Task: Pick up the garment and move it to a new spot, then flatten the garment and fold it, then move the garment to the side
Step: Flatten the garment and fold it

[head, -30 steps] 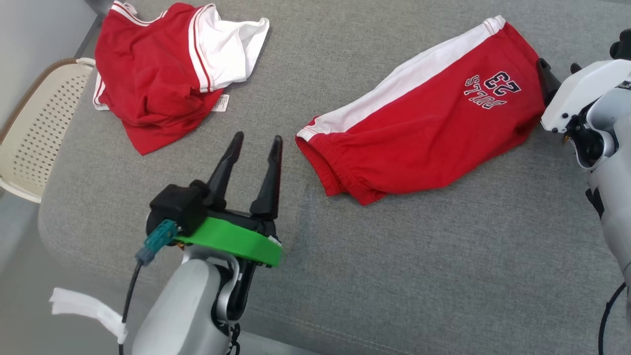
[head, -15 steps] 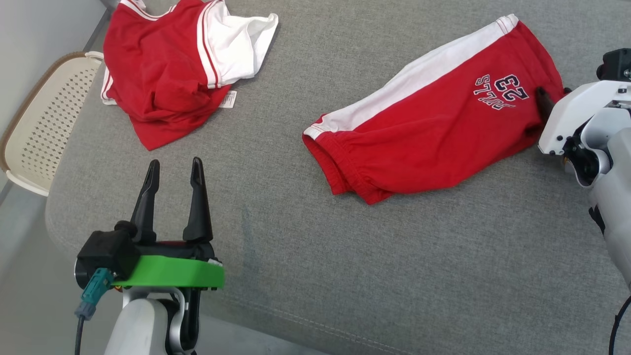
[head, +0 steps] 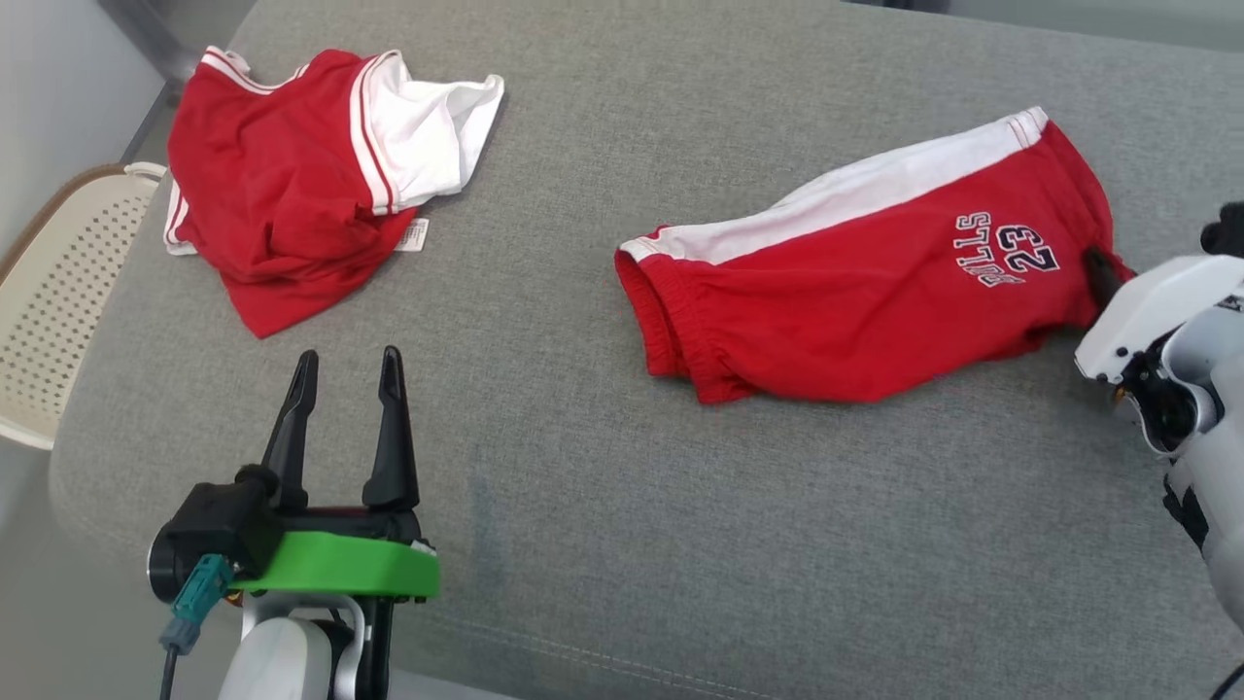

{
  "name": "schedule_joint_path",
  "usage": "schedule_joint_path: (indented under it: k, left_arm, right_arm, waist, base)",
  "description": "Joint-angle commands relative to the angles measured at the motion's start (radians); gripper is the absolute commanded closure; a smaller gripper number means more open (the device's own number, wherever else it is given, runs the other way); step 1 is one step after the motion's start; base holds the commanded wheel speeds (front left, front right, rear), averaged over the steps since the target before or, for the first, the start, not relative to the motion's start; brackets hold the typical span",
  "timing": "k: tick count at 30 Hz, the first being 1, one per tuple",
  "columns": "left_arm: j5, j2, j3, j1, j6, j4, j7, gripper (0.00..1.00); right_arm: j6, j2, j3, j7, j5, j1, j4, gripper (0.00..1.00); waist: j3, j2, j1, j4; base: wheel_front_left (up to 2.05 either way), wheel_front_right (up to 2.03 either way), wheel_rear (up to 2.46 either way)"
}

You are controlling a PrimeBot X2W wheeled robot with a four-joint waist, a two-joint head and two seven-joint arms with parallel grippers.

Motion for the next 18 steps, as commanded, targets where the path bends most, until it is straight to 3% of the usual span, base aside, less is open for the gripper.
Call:
schedule_joint_path:
  k: [1, 9, 18]
  left_arm:
    - [0.01, 0.002, 0.01, 0.022, -0.007, 0.002, 0.0, 0.0]
    - [0.052, 0.002, 0.049, 0.059, -0.021, 0.0, 0.0, 0.0]
    - [0.084, 0.002, 0.053, 0.06, -0.038, 0.01, 0.0, 0.0]
  right_arm:
    - [-0.002, -0.014, -0.005, -0.011, 0.03, 0.043, -0.015, 1.0]
    - [-0.002, -0.079, -0.038, -0.047, 0.153, 0.168, -0.06, 1.0]
    - [-0.001, -0.118, -0.116, -0.102, 0.252, 0.236, -0.043, 1.0]
  waist:
    - [-0.048, -0.0001, 0.0, -0.052]
    - [-0.096, -0.0001, 0.0, -0.133]
    - [-0.103, -0.0001, 0.0, -0.156]
  base:
    - [0.0, 0.0, 0.0]
    - [0.0, 0.0, 0.0]
    - [0.0, 0.0, 0.0]
